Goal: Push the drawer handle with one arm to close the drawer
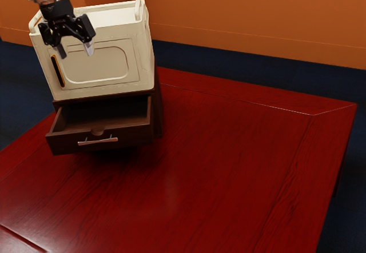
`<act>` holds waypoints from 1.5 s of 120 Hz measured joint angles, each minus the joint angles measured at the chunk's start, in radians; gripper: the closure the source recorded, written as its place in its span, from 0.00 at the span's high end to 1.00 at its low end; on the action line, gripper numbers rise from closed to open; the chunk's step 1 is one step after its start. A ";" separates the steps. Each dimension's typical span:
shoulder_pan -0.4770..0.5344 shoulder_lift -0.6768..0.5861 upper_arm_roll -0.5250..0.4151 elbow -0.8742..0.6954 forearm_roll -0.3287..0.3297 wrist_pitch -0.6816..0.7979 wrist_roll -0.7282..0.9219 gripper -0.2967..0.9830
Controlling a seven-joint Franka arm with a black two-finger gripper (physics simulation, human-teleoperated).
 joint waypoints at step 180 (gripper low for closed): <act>-0.023 -0.145 -0.116 -0.860 0.172 0.789 -0.411 0.18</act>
